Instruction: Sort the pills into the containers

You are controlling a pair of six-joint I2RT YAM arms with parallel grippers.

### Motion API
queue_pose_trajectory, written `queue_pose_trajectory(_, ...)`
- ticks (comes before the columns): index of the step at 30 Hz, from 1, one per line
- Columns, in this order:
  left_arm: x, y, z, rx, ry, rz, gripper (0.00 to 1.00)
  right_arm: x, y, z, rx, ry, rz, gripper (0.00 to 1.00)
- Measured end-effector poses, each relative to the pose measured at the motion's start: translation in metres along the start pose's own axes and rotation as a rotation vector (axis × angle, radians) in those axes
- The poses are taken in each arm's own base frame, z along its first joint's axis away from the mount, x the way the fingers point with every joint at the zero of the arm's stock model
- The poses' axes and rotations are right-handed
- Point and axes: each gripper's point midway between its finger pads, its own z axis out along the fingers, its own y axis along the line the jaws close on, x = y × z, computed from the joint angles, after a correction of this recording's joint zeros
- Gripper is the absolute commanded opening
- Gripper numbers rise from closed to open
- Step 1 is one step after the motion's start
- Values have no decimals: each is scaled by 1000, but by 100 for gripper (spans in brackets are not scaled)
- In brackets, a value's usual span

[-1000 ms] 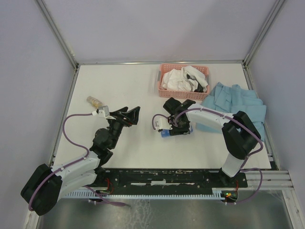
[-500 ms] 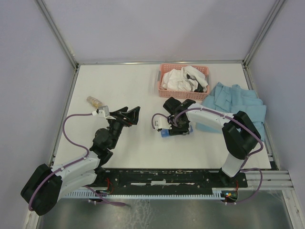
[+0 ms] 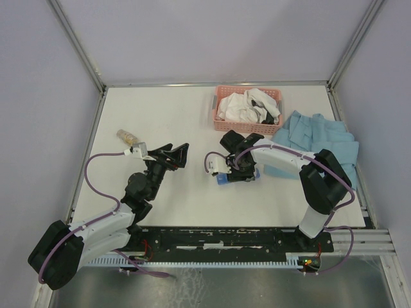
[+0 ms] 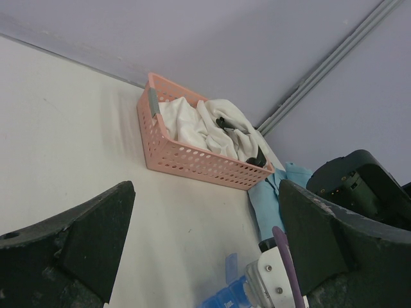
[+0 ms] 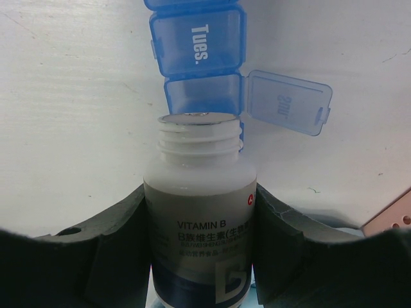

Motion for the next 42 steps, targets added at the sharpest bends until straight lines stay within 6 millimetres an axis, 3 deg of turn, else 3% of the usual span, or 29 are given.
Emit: queue_pose_trajectory(42, 0, 0, 0, 0, 0, 0, 99, 1, -4, 3, 22, 31, -14, 1)
